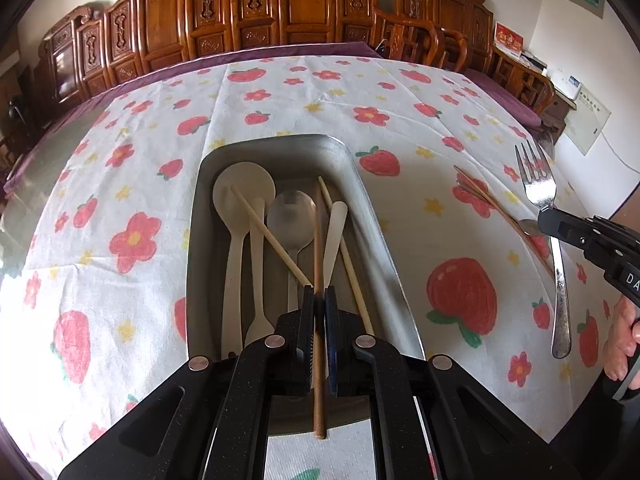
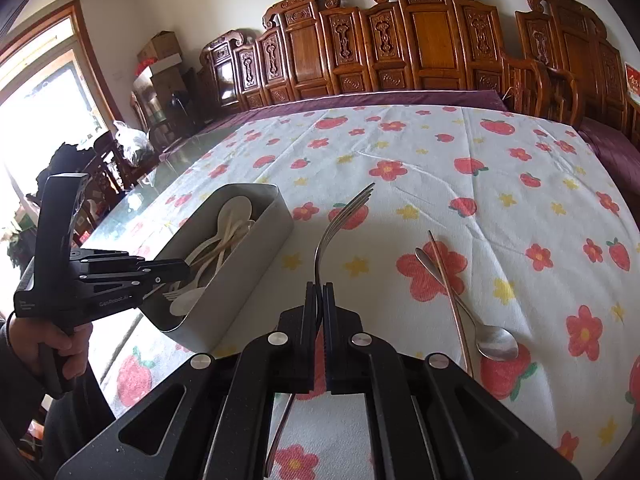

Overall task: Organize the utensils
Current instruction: 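Lower the chopstick into the metal tray and open the left tool, then lower the metal fork into the metal tray and open the right tool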

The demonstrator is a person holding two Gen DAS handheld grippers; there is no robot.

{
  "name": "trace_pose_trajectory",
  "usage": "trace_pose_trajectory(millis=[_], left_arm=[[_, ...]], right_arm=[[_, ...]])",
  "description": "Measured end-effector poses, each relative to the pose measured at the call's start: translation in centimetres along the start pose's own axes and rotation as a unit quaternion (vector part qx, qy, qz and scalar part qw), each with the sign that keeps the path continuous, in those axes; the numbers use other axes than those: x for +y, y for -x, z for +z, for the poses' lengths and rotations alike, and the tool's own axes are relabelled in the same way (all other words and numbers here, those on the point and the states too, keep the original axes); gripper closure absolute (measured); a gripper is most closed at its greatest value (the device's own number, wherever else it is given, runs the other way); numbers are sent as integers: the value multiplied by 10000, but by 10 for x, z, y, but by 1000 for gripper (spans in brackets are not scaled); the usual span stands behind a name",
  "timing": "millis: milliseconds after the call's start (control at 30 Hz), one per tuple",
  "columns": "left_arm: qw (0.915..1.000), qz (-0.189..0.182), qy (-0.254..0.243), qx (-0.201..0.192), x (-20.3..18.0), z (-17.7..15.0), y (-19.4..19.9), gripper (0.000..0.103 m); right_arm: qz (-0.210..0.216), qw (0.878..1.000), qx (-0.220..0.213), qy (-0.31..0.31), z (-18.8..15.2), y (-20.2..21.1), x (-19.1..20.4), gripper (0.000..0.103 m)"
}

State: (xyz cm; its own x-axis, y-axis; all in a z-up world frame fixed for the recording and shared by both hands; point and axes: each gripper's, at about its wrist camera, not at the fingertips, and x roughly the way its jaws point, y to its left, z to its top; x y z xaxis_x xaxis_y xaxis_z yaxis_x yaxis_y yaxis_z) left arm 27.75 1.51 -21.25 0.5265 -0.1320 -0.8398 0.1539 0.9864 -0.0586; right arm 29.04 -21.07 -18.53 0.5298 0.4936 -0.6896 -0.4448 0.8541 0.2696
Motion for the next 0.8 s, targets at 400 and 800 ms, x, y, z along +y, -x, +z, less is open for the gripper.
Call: trace_pose_trajectory(millis=[400,800], left_arm=[[9995,-67,150,-251,20,-3,14,87],[9973,234,179,-668,65,9,68,85]], right_arm=[[-104,9998,-15,195,17,-6,30,99],[360,9992,10,190,53,-54,92,99]])
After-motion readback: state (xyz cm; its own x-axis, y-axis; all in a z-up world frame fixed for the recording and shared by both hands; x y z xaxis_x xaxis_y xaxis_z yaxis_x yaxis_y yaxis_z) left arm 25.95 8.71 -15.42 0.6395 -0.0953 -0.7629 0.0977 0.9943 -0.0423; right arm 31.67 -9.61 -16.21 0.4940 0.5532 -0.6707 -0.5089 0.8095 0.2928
